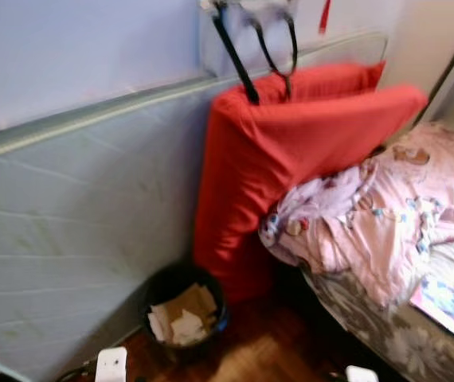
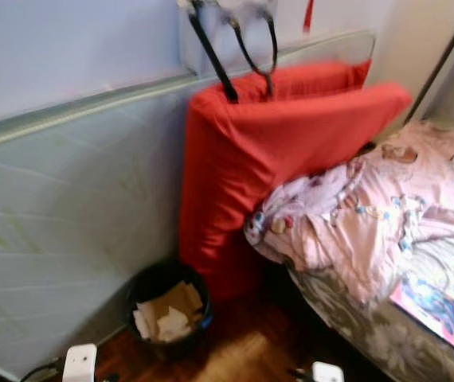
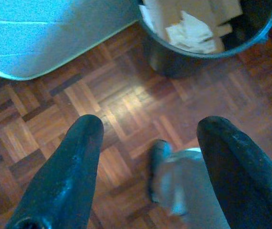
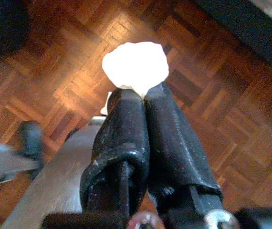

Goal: Clean up the room

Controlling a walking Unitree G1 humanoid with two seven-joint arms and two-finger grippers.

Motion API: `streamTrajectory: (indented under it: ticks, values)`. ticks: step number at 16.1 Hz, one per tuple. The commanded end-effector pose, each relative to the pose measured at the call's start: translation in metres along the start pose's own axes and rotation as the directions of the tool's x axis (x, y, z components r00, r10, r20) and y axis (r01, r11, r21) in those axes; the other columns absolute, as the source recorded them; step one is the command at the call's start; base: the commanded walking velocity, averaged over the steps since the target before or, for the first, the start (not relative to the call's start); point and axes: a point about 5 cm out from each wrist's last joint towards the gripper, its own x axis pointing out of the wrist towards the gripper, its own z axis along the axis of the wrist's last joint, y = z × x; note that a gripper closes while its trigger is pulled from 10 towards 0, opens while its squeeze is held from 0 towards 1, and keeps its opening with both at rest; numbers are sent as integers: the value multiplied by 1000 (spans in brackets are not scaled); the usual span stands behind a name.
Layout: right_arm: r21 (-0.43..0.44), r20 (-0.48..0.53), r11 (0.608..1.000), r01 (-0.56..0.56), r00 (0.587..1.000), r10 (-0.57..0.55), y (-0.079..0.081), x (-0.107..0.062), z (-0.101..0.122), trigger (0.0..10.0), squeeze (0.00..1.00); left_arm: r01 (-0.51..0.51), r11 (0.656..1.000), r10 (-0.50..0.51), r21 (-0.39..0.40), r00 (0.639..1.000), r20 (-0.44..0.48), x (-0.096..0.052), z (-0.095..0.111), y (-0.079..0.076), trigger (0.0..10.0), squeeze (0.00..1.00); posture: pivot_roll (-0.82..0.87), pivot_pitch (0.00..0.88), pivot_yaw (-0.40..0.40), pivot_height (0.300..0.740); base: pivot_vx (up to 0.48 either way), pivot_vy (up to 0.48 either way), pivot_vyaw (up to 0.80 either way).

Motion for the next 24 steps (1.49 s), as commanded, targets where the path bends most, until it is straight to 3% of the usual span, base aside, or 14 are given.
streamTrajectory:
  ticks: [1, 3, 6, 12, 15, 16, 18, 24]
  values:
    - [16, 23, 1000, -15, 1000, 14, 2, 1, 5, 10000, 0, -19, 1000, 19, 5, 1000, -11, -1, -3, 8, 10000, 0, 109, 0, -35, 730, 0, 360, 0]
    - [18, 27, 1000, -9, 1000, 8, -7, 0, 6, 10000, 0, -20, 1000, 20, 7, 1000, -13, -1, -3, 9, 10000, 0, 109, 0, -33, 730, 0, 362, 0]
    - [17, 26, 1000, -11, 1000, 11, -7, 0, 6, 10000, 0, -20, 1000, 20, 7, 1000, -13, -1, -3, 9, 10000, 0, 110, 0, -34, 730, 0, 360, 0]
    - [4, 21, 999, -54, 998, 54, 33, 3, 5, 10000, 0, -17, 1000, 17, 7, 1000, -7, -1, -2, 9, 10000, 0, 110, 0, -34, 730, 0, 46, 0]
    - [-6, 21, 998, -56, 998, 56, 32, 3, 4, 10000, 0, -11, 1000, 11, -1, 1000, 8, -1, 0, 8, 10000, 0, 110, 0, -33, 730, 0, 0, 0]
    - [-6, 26, 999, -44, 999, 44, 18, 2, 4, 10000, 0, -11, 1000, 11, 2, 1000, 6, 0, 0, 7, 10000, 0, 108, 0, -31, 730, 0, 0, 513]
    - [-7, 35, 999, -35, 999, 35, 7, 2, 8, 10000, 0, -8, 1000, 8, -1, 1000, 11, 0, 1, 6, 10000, 0, 107, 0, -31, 730, 0, 0, 631]
    - [-22, 55, 998, -61, 997, 62, 27, 6, 23, 10000, 0, -7, 1000, 7, -4, 1000, 29, 0, 5, 5, 10000, 0, 107, 0, -34, 730, 0, 0, 800]
